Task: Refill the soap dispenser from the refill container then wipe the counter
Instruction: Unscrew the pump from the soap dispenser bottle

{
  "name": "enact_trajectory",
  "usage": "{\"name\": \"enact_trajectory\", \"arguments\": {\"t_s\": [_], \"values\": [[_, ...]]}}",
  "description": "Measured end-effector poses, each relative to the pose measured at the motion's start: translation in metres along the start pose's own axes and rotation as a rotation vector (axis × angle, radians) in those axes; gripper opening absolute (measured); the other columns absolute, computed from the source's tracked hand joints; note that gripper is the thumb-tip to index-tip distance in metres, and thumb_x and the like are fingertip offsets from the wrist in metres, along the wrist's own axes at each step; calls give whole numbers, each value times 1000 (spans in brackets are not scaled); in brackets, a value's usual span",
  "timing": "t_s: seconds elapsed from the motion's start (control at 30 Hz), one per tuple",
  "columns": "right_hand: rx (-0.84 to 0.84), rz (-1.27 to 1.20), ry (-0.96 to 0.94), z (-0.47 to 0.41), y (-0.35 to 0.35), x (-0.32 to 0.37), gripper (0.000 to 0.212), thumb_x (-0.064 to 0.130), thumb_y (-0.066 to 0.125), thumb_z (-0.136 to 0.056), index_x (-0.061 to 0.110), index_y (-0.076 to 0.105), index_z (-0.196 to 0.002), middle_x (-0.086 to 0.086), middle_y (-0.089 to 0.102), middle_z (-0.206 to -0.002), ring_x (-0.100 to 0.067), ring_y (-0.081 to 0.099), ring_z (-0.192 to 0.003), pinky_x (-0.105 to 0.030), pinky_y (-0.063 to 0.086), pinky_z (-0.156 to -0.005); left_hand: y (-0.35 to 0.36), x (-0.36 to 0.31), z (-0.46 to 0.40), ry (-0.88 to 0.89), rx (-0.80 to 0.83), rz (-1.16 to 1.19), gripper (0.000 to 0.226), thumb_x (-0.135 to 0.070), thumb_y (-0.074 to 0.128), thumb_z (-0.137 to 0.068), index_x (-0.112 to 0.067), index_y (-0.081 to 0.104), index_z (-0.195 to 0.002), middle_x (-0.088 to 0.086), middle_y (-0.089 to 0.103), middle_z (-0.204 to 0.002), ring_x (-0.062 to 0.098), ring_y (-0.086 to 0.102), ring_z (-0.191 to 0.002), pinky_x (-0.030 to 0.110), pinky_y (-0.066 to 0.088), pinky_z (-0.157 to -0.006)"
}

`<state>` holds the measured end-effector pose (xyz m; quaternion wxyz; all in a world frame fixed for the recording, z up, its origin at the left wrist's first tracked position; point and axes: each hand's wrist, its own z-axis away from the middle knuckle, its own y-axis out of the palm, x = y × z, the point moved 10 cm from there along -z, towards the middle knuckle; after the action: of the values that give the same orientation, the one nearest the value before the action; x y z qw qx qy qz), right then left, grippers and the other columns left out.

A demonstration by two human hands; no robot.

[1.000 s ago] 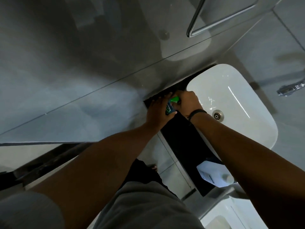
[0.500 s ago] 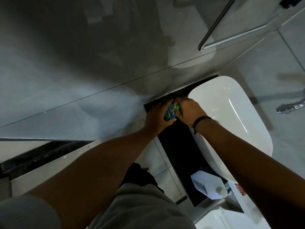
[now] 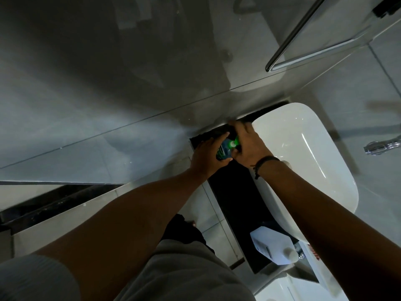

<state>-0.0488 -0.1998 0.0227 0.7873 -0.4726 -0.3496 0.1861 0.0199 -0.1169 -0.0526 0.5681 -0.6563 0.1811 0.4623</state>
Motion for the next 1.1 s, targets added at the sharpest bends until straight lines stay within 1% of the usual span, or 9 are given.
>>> {"name": "enact_trajectory", "arguments": {"t_s": [0.1,0.33,0.47,0.53,0.63,0.77,0.87,0.93,1.1], "values": [[-107,-95,170,6,-3,-17,76,27,82,-80,16,37,-140,-11,61,-122,-25,62,-98,-28,46,-78,-1,0,1,6,2,15,88,-42,86,-83,-23,47,-160,7,68,-140,26,64,-128,42,54,-104],[-111,-366,85,20,6,-5,83,3,73,-82,30,30,-147,0,58,-131,-13,62,-116,-23,56,-91,-2,0,-1,16,-22,28,83,-38,85,-84,-20,51,-157,6,71,-135,25,67,-124,43,54,-101],[-198,-281,155,19,-2,-16,41,9,78,-83,9,62,-121,-9,69,-115,-24,68,-103,-33,57,-91,-2,1,0,23,-21,2,87,-41,87,-82,-19,50,-157,7,72,-132,27,68,-120,42,54,-100],[-136,-264,75,17,2,-7,43,-4,71,-83,7,64,-124,-14,68,-120,-28,67,-110,-36,56,-97,-2,0,1,26,-35,16,85,-38,88,-81,-16,53,-155,9,73,-130,29,69,-119,44,55,-99],[-97,-291,75,17,6,-6,66,-6,73,-79,11,53,-139,-10,58,-134,-19,58,-120,-27,51,-99,-4,1,0,34,-30,11,86,-39,87,-81,-18,51,-156,7,72,-132,26,68,-122,45,54,-101],[-138,-277,171,16,3,-24,34,0,76,-84,5,67,-116,-14,70,-114,-27,67,-105,-20,48,-87,-3,2,1,33,-14,9,90,-44,88,-81,-22,48,-159,4,71,-137,23,67,-125,43,51,-105],[-129,-312,78,19,3,-15,52,-14,63,-83,6,64,-131,-11,65,-128,-23,61,-119,-11,45,-97,-2,1,1,37,-22,-5,91,-43,89,-80,-21,48,-158,5,71,-136,25,67,-124,43,50,-106],[-116,-352,62,19,3,-14,60,-11,67,-83,10,58,-139,-4,60,-135,-15,56,-123,-1,40,-98,-2,2,0,33,-23,-8,90,-43,88,-81,-22,48,-159,4,71,-136,24,66,-125,43,49,-107],[-138,-403,124,15,7,-25,35,9,77,-88,9,71,-122,-10,73,-119,-24,69,-112,-15,55,-93,0,2,0,37,-14,2,90,-43,88,-81,-20,48,-158,5,72,-133,25,67,-122,43,51,-106]]}}
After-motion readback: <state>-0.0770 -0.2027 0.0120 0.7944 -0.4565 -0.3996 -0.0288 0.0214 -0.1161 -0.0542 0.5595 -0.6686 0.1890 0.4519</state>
